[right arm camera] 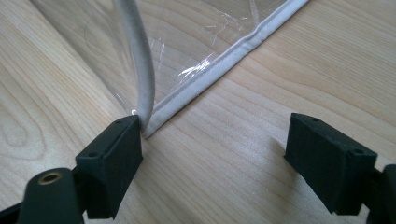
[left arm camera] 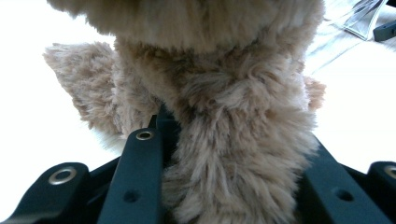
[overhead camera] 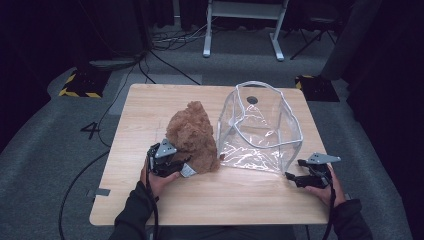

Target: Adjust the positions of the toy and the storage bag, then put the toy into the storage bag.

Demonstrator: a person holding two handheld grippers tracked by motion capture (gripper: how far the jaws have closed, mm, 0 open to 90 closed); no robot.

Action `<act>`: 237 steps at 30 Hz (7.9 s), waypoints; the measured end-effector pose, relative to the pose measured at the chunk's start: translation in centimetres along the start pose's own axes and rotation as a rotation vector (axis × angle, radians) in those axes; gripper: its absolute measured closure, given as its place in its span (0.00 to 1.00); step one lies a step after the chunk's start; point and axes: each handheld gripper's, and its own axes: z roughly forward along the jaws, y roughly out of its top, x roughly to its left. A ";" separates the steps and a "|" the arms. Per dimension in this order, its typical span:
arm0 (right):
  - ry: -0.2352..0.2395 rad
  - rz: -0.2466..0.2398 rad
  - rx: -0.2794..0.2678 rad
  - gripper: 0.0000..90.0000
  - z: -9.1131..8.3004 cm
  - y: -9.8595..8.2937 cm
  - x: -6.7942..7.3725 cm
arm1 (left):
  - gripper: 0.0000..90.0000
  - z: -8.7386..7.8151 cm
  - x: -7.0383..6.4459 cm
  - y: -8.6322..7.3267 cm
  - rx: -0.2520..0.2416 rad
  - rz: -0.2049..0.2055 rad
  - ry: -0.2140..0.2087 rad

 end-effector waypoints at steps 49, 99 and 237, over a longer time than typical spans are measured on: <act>-0.003 0.002 -0.002 0.20 -0.1 -0.1 0.0 | 0.84 -4.6 -1.1 3.7 -0.234 0.054 0.094; -0.003 0.003 -0.002 0.20 -0.1 -0.1 0.0 | 0.84 -6.4 -1.7 15.5 -0.459 0.120 0.045; -0.002 0.002 -0.002 0.20 -0.1 -0.1 0.0 | 0.79 9.3 -12.2 23.4 0.216 0.411 -0.201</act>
